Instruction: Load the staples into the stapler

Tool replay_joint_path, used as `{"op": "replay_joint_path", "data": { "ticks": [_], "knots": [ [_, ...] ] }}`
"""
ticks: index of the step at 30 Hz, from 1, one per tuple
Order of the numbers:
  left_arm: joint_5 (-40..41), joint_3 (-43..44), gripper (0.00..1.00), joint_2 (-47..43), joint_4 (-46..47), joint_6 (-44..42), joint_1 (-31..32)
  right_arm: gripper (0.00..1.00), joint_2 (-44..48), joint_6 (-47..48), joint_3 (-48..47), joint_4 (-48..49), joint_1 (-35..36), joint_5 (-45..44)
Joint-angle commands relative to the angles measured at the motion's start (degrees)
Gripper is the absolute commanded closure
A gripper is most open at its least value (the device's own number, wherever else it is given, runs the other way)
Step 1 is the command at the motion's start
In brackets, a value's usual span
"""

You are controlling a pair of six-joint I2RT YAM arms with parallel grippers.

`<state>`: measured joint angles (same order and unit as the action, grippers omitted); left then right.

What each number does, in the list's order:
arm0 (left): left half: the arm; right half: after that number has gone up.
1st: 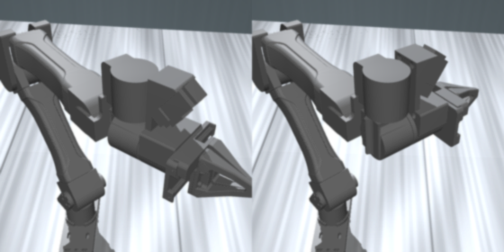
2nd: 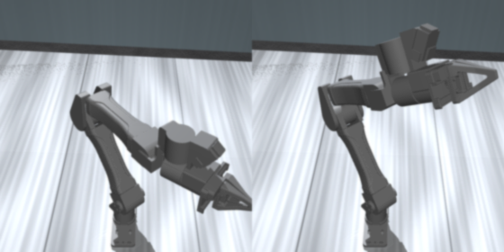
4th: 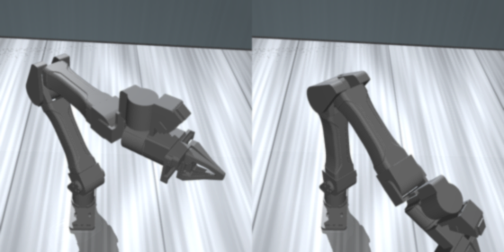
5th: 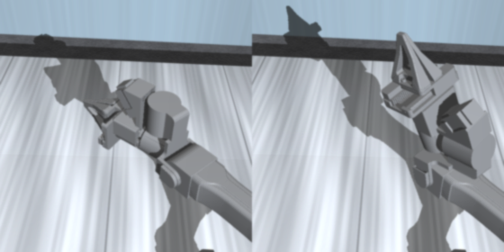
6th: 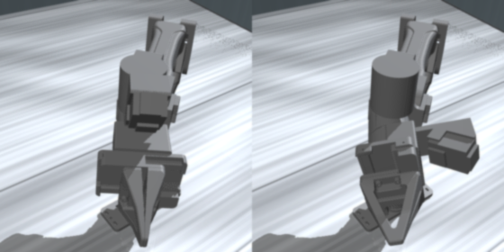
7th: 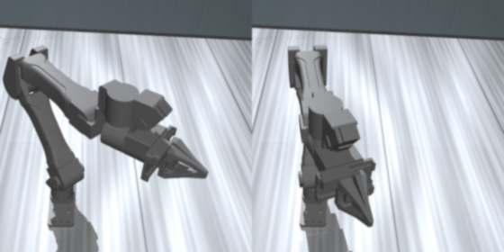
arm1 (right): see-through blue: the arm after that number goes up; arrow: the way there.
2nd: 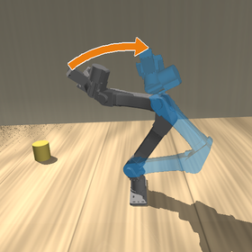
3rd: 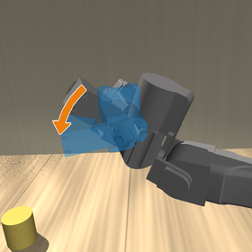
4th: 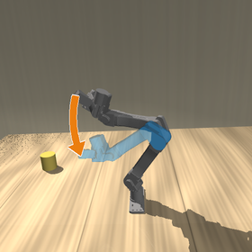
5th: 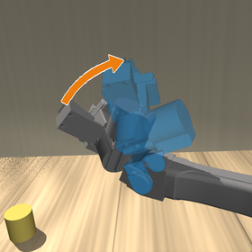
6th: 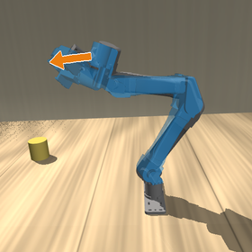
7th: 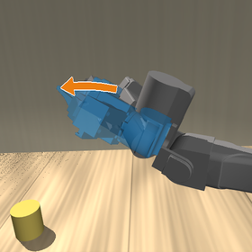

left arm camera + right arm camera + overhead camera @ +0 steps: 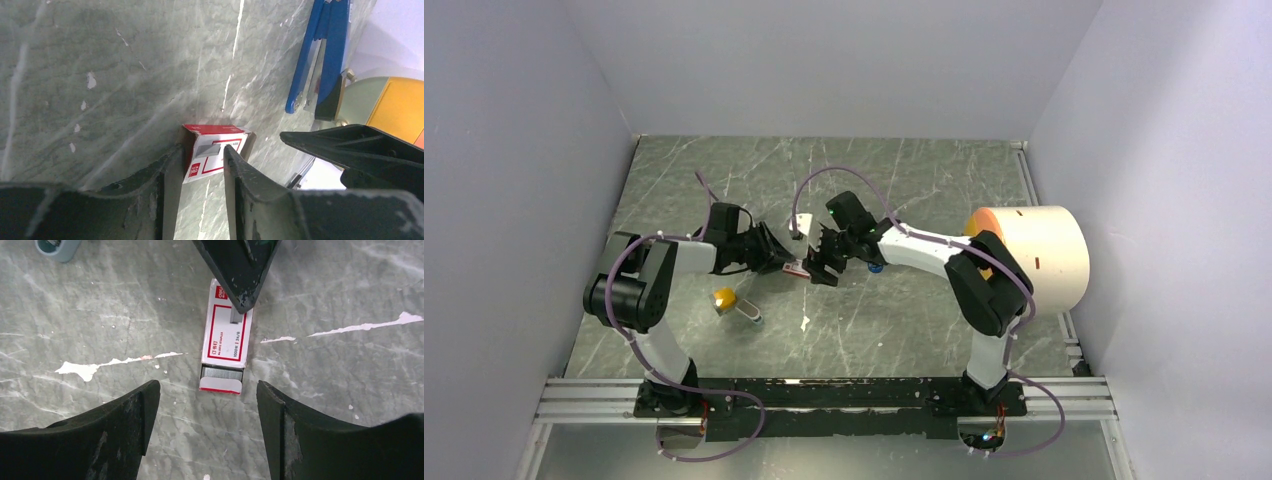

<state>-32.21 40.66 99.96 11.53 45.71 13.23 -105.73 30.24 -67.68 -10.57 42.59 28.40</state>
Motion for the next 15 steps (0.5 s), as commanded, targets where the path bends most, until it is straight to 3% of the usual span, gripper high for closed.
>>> {"op": "replay_joint_path", "data": {
  "ticks": [1, 5, 15],
  "knots": [
    [0.98, -0.98, 0.61, 0.28, -1.88, -2.32, 0.13, 0.26, -2.21, 1.22, -0.54, 0.05, 0.04, -0.99],
    [-0.36, -1.17, 0.64, 0.69, -0.81, -1.85, 0.12, 0.26, -3.9, 1.76, -1.23, 0.3, 0.04, -1.19],
    [1.2, -0.37, 0.51, -1.45, -3.36, -2.9, 0.05, 0.29, -6.9, 1.83, -2.9, -0.31, 0.24, -1.76]
  ]
}}
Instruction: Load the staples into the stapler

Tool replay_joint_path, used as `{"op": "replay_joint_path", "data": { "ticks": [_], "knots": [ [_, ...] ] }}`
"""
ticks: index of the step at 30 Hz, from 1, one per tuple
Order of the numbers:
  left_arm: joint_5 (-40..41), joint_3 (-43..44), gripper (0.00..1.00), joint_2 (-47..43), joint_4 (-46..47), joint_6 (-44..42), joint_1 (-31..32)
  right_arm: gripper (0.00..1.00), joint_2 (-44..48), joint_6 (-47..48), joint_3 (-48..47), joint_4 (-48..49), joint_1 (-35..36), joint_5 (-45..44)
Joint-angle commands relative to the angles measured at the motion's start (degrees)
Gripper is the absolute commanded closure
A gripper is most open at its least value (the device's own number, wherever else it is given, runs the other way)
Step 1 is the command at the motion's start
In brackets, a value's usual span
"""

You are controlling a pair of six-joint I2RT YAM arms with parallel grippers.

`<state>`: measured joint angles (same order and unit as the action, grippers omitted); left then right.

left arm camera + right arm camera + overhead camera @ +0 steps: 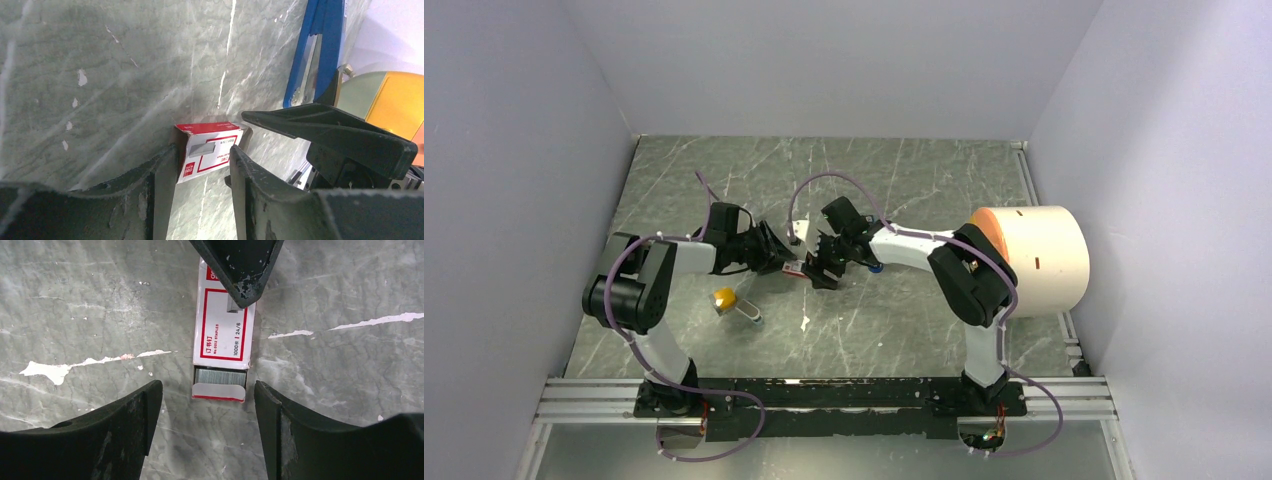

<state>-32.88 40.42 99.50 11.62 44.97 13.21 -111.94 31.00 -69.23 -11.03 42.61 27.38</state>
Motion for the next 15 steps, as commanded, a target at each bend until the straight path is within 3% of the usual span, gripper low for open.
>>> {"op": "replay_joint_path", "data": {
  "ticks": [1, 15],
  "knots": [
    [2.19, -0.05, 0.52, -1.13, -4.1, -2.35, 0.08, 0.3, -0.87, 0.95, -1.41, 0.13, 0.21, -1.07],
    [0.56, -1.2, 0.65, -0.36, -2.3, -2.04, 0.07, 0.36, -3.62, 2.66, -3.18, 0.06, 0.77, -3.17]
  ]
}}
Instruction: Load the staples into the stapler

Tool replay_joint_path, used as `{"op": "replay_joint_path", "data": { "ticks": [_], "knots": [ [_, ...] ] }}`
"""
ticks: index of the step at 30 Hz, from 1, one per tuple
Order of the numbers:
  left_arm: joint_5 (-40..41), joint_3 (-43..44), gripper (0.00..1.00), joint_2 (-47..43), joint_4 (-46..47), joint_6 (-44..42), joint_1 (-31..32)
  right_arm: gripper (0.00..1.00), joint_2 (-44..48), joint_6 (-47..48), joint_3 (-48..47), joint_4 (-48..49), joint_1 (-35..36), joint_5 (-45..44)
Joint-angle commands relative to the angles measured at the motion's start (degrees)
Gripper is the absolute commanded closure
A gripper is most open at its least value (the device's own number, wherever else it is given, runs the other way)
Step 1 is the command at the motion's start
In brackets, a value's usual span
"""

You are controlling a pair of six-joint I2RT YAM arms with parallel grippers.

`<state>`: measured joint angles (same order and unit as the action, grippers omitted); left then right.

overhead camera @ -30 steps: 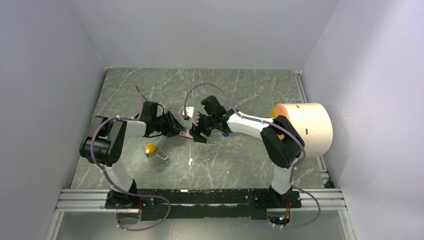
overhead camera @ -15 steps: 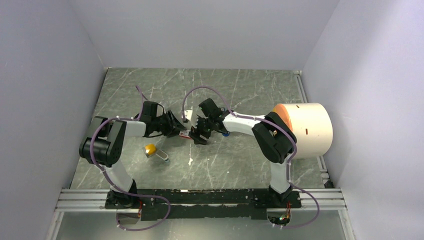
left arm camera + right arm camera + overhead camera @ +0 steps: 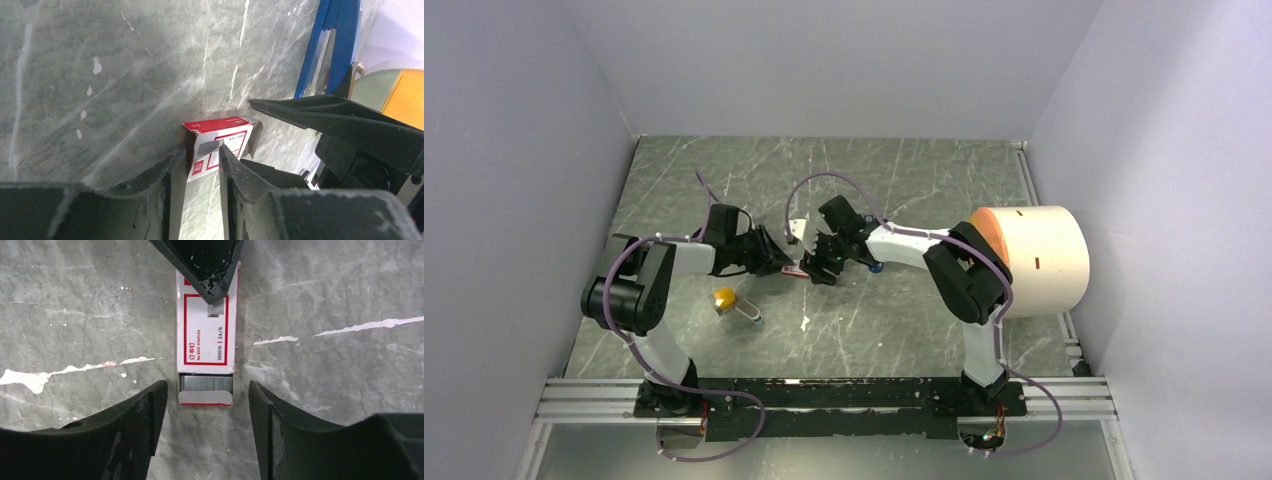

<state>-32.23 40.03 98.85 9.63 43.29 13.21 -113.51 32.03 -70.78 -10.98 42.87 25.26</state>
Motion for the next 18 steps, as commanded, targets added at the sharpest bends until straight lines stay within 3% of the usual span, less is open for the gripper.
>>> {"op": "replay_joint_path", "data": {
  "ticks": [1, 11, 18],
  "knots": [
    [0.09, -0.83, 0.66, 0.08, -0.39, -0.31, 0.06, 0.37, -2.09, 1.82, -1.52, 0.29, 0.6, -1.13],
    [3.47, 0.12, 0.76, -1.9, -4.27, -3.98, -0.29, 0.55, -2.63, 4.06, -2.24, -3.69, 0.76, -0.11],
    [3.64, -0.12, 0.78, -2.27, -3.66, -4.76, -0.37, 0.58, -2.68, 5.97, -1.55, -5.54, 0.59, -1.01]
  ]
}}
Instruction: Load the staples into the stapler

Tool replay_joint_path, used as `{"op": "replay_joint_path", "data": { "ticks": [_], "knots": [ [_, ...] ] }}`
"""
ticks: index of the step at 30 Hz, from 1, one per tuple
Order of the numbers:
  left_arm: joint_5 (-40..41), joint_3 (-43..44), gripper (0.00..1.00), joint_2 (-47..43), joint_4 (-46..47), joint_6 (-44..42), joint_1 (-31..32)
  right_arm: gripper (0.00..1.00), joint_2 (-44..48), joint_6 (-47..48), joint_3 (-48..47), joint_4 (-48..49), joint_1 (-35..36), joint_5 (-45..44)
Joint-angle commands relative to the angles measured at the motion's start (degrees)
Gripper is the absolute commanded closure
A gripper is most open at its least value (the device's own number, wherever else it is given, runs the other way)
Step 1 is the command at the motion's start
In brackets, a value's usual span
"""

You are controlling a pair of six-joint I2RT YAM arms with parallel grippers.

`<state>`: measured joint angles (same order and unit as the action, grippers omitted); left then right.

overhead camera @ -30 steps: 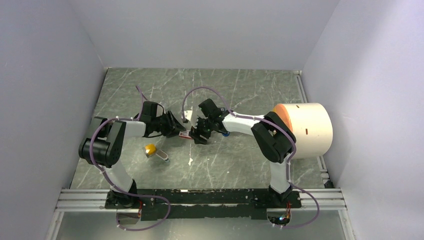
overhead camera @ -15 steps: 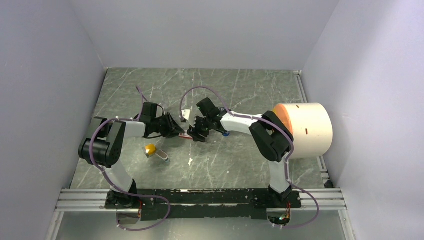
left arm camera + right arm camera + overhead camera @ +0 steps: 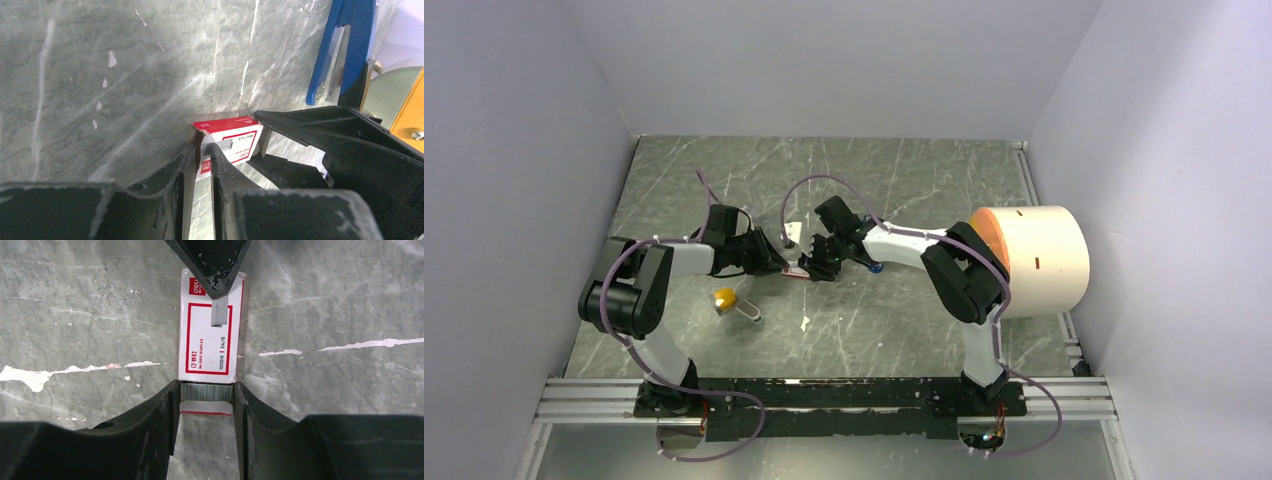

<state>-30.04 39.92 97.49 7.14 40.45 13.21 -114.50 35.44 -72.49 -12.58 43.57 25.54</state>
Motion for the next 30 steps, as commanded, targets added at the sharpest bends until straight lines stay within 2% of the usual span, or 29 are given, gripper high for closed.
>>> {"op": "replay_joint_path", "data": {
  "ticks": [1, 6, 11, 30],
  "knots": [
    [1.55, -0.16, 0.78, -0.9, -1.02, -1.9, -0.42, 0.59, -1.69, 2.65, 0.2, -3.96, -0.14, -1.35],
    [-2.42, -2.11, 0.86, -0.27, 3.86, -0.38, -0.56, 0.6, -1.82, 3.05, 0.07, -4.93, -0.23, -1.68],
    [-1.47, -1.83, 0.92, -1.11, 3.14, -1.59, -0.64, 0.6, -1.35, 3.26, 0.59, -5.07, -0.62, -2.0],
    [-1.38, 1.29, 0.95, -1.18, -1.39, -6.68, -0.64, 0.58, 1.41, 7.51, 3.69, -10.14, -1.32, -2.68]
  ]
}}
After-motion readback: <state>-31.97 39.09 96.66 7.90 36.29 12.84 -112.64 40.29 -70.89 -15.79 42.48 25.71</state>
